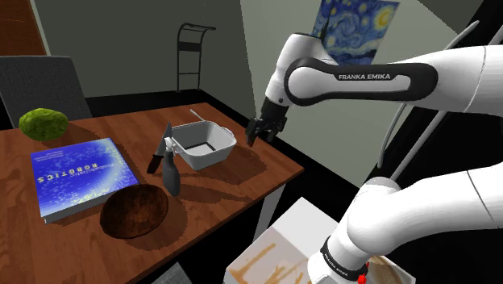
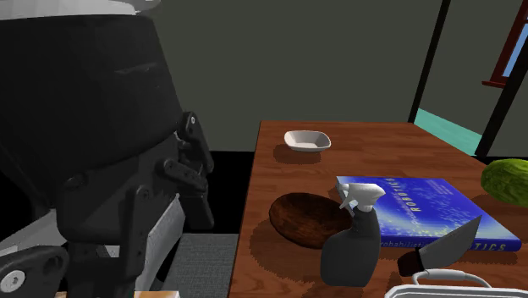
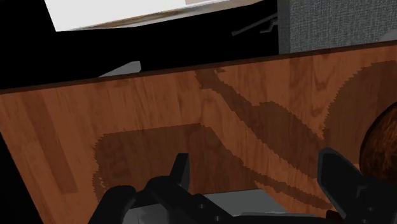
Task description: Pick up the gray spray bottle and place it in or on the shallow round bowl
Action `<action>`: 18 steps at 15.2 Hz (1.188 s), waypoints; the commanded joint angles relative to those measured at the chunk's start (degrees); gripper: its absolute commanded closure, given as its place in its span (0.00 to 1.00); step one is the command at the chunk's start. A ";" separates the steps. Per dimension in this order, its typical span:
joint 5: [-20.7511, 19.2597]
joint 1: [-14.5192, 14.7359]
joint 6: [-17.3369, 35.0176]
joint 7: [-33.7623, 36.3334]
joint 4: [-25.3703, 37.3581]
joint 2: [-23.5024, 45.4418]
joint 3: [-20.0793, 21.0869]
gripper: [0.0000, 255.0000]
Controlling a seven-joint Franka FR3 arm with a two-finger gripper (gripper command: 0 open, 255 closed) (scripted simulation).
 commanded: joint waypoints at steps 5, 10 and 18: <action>0.10 1.54 16.25 5.15 -2.52 7.73 6.09 0.00; -3.23 0.70 29.11 11.26 -1.71 16.95 11.87 0.00; -26.98 -7.90 43.88 34.01 5.98 34.78 24.06 0.00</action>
